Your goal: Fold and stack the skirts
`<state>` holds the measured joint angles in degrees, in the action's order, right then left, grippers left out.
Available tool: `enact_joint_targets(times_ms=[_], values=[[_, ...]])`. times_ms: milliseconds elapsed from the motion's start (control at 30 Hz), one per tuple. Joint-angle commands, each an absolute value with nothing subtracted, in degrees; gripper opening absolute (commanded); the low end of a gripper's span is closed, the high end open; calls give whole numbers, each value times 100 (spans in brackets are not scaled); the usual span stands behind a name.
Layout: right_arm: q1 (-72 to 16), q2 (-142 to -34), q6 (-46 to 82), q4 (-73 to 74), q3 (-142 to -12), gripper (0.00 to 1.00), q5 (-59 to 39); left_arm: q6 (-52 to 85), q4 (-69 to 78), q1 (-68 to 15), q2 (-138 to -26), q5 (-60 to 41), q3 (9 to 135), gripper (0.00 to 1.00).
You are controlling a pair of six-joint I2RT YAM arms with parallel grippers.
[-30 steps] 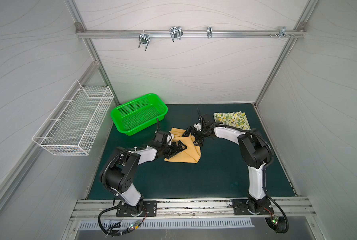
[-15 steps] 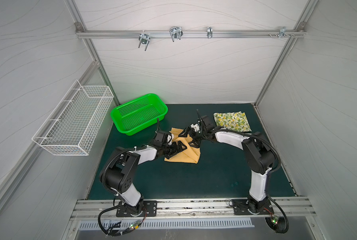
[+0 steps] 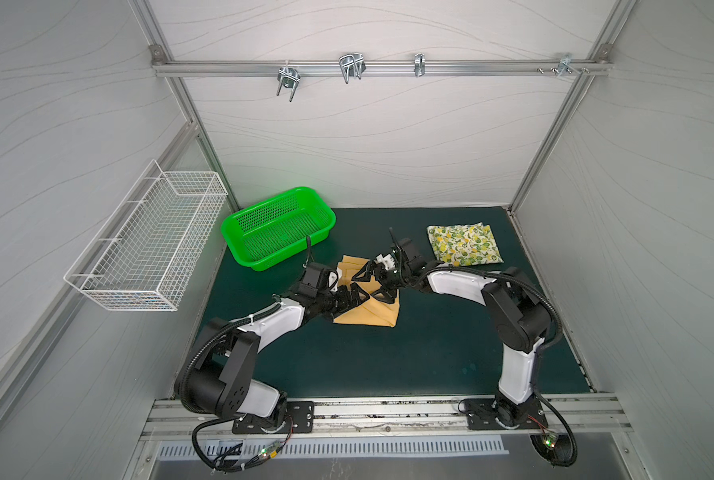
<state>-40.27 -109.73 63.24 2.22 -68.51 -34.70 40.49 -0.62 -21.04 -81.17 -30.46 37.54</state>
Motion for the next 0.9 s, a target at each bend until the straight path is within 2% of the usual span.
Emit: enact_joint_targets(times_ms=[0,533,700,867], values=[[-4164,-10816,6556,536,-6709,99,-3403,4139,-131,-2101,-7890,-3055,3658,98],[-4476,-11258,7237,1645,-6273,99,-3208,4306,-319,-2412,-7326,-2822,3521,98],[-4350,-11240,7219,1576,-6520,99,-3296,4418,-222,-2543,-7279,-2756,3481,98],[-4057,-11064,6745,811,-7010,99,-3445,4498,-315,-2727,-7141,-2670,3671,98]])
